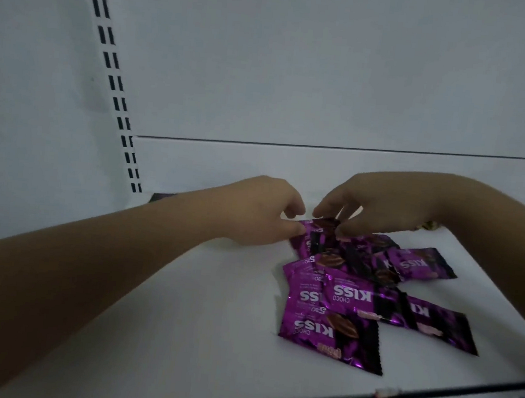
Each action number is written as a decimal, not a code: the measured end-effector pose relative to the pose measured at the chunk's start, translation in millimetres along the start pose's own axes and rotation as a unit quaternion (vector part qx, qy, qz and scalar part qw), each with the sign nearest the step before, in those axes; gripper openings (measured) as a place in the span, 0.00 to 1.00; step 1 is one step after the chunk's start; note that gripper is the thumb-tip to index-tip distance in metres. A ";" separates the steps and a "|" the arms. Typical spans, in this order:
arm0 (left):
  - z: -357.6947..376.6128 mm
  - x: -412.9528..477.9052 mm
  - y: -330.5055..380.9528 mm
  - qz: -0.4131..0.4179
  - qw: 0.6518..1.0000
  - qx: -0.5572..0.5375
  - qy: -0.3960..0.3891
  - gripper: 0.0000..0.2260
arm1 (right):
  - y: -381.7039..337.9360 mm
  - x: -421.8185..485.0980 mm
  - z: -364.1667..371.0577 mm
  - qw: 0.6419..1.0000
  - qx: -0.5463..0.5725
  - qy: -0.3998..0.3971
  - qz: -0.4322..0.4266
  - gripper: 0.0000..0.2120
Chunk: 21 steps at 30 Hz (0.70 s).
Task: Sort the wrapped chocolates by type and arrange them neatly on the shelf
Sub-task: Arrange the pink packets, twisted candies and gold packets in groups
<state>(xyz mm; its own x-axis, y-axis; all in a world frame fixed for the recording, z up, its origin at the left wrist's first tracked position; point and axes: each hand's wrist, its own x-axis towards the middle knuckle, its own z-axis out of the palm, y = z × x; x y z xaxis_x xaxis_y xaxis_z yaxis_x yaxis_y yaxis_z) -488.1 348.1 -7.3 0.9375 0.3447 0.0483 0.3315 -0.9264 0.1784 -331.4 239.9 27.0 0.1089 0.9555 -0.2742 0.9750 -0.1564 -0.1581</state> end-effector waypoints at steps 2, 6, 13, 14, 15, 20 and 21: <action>0.6 8.9 3.9 -0.003 0.999 -0.031 -0.011 0.14 | 4.2 1.2 4.0 1.000 0.011 0.021 -0.009 0.13; -1.8 16.4 6.3 -0.020 0.990 -0.138 -0.022 0.10 | 8.4 -3.1 2.7 0.995 0.043 0.094 -0.011 0.03; 2.4 18.8 4.3 -0.057 0.955 -0.287 -0.045 0.04 | 18.9 -12.7 -8.6 0.985 0.016 0.170 0.015 0.04; 3.4 19.6 5.7 -0.060 0.954 -0.290 -0.039 0.04 | 19.8 -13.4 -10.8 0.982 0.019 0.185 0.017 0.03; 3.7 20.2 7.1 -0.063 0.953 -0.293 -0.036 0.04 | 20.1 -14.1 -13.0 0.980 0.027 0.198 0.017 0.03; -11.4 10.3 -0.5 -0.078 0.964 -0.255 0.007 0.04 | 9.0 -11.4 -18.3 0.966 0.051 0.252 -0.013 0.04; -17.5 4.0 -5.8 -0.085 0.970 -0.228 0.029 0.04 | 5.1 -9.5 -19.2 0.963 0.056 0.262 -0.017 0.04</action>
<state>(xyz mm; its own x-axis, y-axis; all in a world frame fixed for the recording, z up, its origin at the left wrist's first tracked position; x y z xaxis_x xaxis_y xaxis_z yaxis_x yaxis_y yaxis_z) -488.1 357.5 9.0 0.8617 0.5064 0.0321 0.3871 -0.6970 0.6036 -323.8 234.8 47.0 0.1882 0.9511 0.2450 0.9560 -0.1202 -0.2677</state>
